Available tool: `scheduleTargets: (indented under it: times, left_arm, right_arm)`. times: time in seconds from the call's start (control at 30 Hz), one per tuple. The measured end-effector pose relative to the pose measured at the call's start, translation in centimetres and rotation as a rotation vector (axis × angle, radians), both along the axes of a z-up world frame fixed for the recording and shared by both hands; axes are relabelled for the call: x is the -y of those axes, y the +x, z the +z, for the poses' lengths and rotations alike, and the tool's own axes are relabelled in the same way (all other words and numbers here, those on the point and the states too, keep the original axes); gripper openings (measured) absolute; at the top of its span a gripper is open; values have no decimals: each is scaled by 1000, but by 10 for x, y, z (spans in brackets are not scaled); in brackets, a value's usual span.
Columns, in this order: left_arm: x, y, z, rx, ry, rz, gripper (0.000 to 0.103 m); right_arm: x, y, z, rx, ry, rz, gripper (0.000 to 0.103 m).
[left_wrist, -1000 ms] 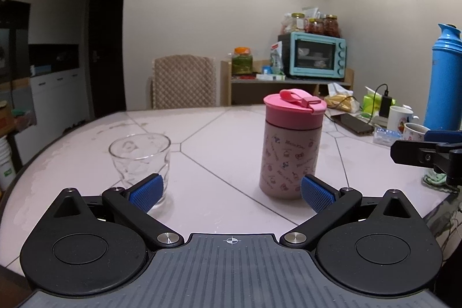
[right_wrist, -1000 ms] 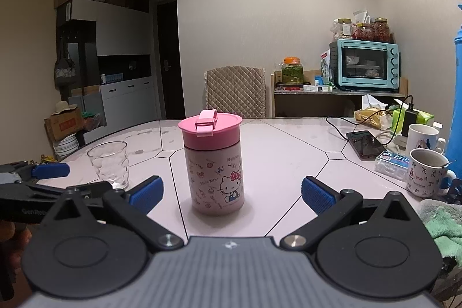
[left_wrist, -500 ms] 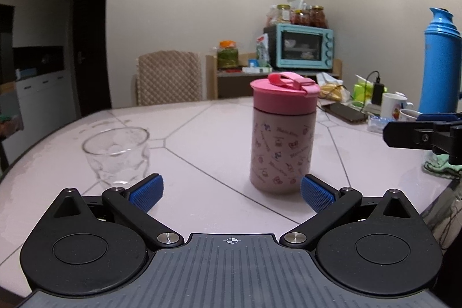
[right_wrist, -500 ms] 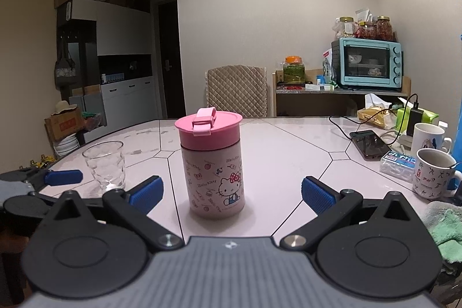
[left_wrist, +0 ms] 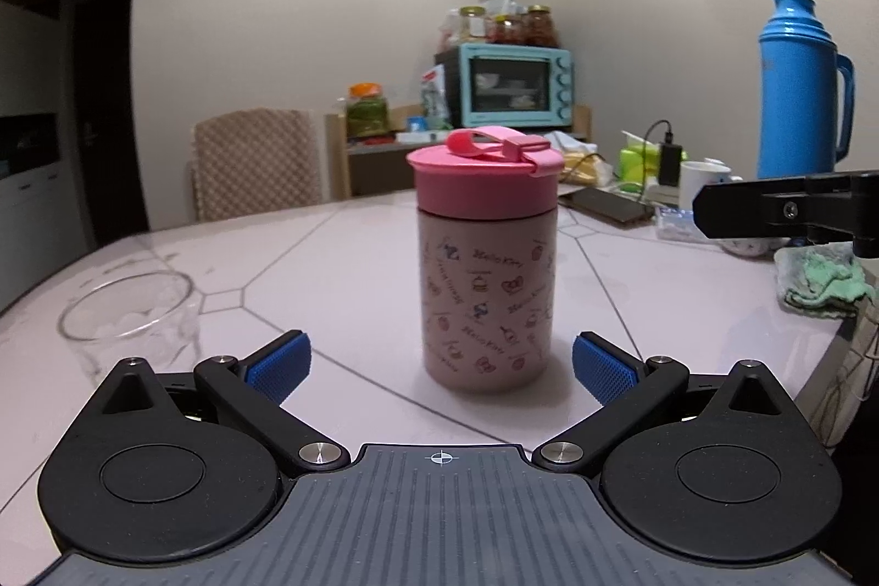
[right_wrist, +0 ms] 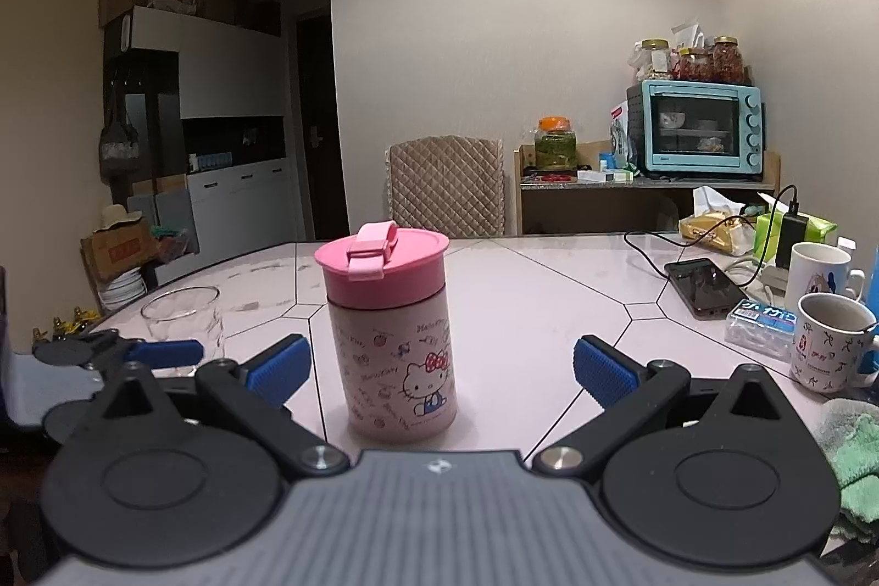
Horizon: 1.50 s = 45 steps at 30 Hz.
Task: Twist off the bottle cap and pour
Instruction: 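Move the left gripper toward the pink Hello Kitty bottle, then close the left gripper around the pink bottle's body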
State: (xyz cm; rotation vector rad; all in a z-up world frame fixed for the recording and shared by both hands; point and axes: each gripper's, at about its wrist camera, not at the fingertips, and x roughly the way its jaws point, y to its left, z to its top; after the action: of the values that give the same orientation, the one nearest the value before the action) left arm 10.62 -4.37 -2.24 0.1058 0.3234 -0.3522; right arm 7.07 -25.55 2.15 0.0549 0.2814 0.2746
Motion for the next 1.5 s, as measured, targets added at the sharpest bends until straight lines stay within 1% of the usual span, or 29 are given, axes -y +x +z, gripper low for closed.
scheduleTargets:
  times: [0.13,0.33,0.47,0.87,1.5]
  left_arm:
    - [1,8,-1,10,-24,-47,103]
    - [5,25,-2,18,-24,-109,103]
    - [7,34,-2,24,-10,-152,103]
    - [8,65,2,43,-44,-226,103]
    - [10,98,-5,33,-48,-313,103]
  right_arm:
    - [0,2,1,15,6,8,103]
    - [3,10,1,27,4,15,103]
    - [4,14,3,36,7,16,103]
    - [3,25,2,58,11,44,103]
    - [-1,41,0,73,0,74,103]
